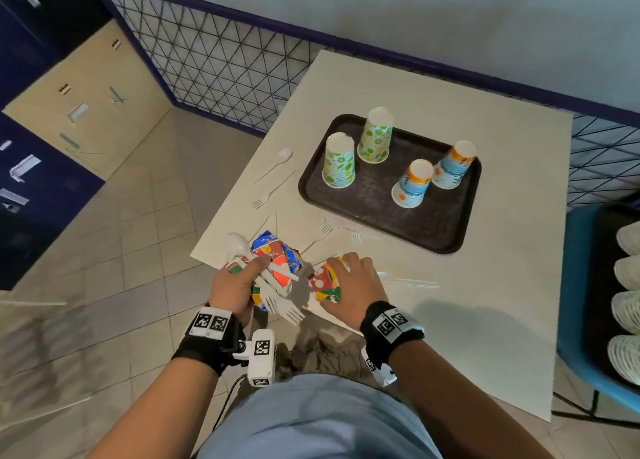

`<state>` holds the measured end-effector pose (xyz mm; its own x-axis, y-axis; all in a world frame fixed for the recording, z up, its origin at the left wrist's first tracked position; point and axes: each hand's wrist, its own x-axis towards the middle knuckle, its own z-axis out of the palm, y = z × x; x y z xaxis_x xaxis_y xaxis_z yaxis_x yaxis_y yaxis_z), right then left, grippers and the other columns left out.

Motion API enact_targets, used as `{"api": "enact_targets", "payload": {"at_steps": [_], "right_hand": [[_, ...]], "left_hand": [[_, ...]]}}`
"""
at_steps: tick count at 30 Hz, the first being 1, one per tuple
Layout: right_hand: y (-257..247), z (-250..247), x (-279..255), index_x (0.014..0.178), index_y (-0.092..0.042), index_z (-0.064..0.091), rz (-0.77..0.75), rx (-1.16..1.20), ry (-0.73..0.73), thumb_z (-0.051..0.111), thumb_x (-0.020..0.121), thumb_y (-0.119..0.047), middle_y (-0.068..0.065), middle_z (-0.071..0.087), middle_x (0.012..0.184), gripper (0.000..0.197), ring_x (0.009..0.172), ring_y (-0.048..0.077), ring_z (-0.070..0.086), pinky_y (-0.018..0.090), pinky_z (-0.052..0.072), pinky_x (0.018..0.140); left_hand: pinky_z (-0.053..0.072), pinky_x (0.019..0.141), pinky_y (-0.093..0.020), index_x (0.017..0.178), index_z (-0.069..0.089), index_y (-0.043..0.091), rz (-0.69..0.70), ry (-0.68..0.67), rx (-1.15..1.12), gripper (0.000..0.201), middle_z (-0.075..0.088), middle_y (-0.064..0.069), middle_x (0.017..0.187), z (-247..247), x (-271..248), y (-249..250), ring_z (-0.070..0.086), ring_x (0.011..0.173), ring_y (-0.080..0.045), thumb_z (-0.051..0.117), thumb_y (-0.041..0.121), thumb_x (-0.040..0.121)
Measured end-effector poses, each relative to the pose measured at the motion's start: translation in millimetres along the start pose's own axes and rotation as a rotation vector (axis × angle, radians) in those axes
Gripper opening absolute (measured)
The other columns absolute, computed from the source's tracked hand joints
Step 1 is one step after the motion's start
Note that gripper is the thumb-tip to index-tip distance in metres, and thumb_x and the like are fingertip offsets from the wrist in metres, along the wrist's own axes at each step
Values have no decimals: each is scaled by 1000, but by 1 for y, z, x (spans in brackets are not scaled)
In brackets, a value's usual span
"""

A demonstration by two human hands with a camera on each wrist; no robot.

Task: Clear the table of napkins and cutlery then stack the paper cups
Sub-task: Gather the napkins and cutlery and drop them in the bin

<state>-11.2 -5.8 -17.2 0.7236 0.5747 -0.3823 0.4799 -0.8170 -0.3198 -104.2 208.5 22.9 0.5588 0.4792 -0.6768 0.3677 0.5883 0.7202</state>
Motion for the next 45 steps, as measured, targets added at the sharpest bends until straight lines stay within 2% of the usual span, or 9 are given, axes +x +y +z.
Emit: {"api": "enact_targets", "payload": {"at_steps": [3, 6, 13, 20, 25, 30, 35, 39, 45], "right_hand": [[-11, 16, 2, 148, -31, 33, 33, -101, -29, 74, 76, -60, 7, 35, 147, 88, 126, 35, 40, 49, 45, 103], [-12, 26, 0, 149, -32, 33, 58, -136, -43, 72, 85, -49, 9, 33, 150, 77, 127, 36, 40, 49, 45, 102], [-7, 30, -10, 146, -28, 41, 72, -75, -104, 65, 84, -61, 11, 15, 161, 74, 136, 36, 35, 45, 45, 108], [-16, 24, -5, 145, -25, 33, 31, -171, -135, 79, 75, -59, 7, 35, 147, 91, 127, 36, 41, 48, 46, 98], [-12, 17, -6, 139, -24, 42, 39, -256, -131, 78, 74, -64, 9, 40, 143, 85, 131, 38, 36, 51, 41, 104], [13, -20, -21, 119, -19, 56, 250, -123, 50, 58, 65, -86, 3, 42, 125, 85, 115, 31, 38, 48, 42, 96], [73, -37, -22, 125, -10, 55, 411, 57, 34, 70, 74, -75, 6, 42, 119, 85, 117, 30, 40, 44, 42, 101], [97, -29, -16, 138, -13, 48, 405, -12, -75, 75, 77, -66, 7, 40, 142, 85, 130, 29, 40, 47, 45, 105], [107, -24, -10, 129, -29, 50, 412, -96, -81, 71, 83, -55, 0, 61, 127, 57, 119, 27, 56, 46, 43, 102]], "left_hand": [[53, 100, -70, 116, 72, 1, 4, -17, 6, 58, 76, -30, 109, -11, -1, 5, 72, 106, -50, 94, 24, 68], [55, 99, -66, 120, 70, -1, -13, -26, 42, 39, 78, -28, 106, -17, 2, 8, 74, 99, -44, 82, 15, 87], [61, 91, -56, 122, 68, -2, -29, -73, 94, 40, 79, -27, 103, -15, 11, 4, 77, 87, -39, 82, 11, 87], [60, 89, -50, 96, 73, 8, -2, -140, 172, 8, 80, -18, 90, -6, 13, -1, 78, 76, -32, 79, 8, 90], [61, 87, -48, 97, 73, 9, 18, -158, 192, 9, 80, -19, 92, -4, 13, 0, 77, 78, -33, 79, 8, 90], [62, 83, -46, 102, 73, 6, -5, -145, 186, 16, 79, -22, 94, -11, 14, 0, 78, 76, -32, 80, 12, 89], [60, 91, -52, 101, 73, 8, -29, -143, 196, 15, 80, -20, 91, -19, 14, -2, 77, 78, -34, 80, 16, 89], [60, 92, -57, 106, 74, 3, -27, -120, 195, 24, 79, -26, 98, -24, 16, -2, 77, 83, -38, 82, 16, 88], [59, 95, -61, 107, 74, 3, -38, -107, 183, 28, 79, -27, 100, -27, 20, -3, 76, 90, -41, 84, 18, 86]]}}
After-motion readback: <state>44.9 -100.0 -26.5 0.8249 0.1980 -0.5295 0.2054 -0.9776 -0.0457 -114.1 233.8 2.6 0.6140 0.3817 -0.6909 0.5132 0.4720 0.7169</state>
